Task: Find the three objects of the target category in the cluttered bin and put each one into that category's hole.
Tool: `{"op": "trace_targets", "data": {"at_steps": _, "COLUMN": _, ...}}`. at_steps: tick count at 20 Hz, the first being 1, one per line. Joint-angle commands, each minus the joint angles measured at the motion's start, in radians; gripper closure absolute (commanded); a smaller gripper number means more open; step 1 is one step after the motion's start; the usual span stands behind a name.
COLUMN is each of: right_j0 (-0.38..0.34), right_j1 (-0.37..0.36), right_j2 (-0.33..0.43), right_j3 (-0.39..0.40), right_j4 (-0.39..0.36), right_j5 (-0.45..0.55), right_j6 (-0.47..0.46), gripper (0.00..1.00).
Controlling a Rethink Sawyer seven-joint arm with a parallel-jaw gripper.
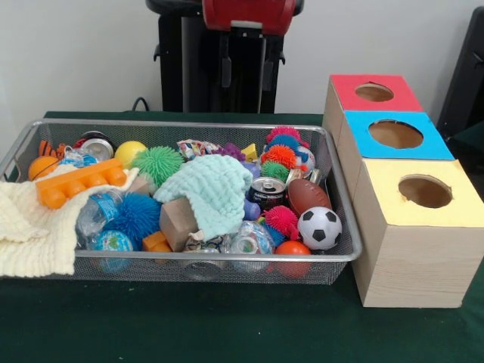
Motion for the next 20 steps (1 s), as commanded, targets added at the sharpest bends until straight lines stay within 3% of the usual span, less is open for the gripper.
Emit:
{"op": "trace_targets", "data": {"at_steps": 1, "right_j0": -0.062, "right_j1": 0.063, "right_j2": 0.124, "right_j3": 0.105, "right_j4": -0.07, "right_j5": -0.094, "right_j6": -0.069, "gripper": 0.0}}
{"op": "trace_targets", "data": {"at_steps": 20, "right_j0": -0.179, "right_j1": 0.13, "right_j2": 0.188, "right_j3": 0.083, "right_j4": -0.198, "right_j5": -0.147, "right_j6": -0.079, "gripper": 0.0}}
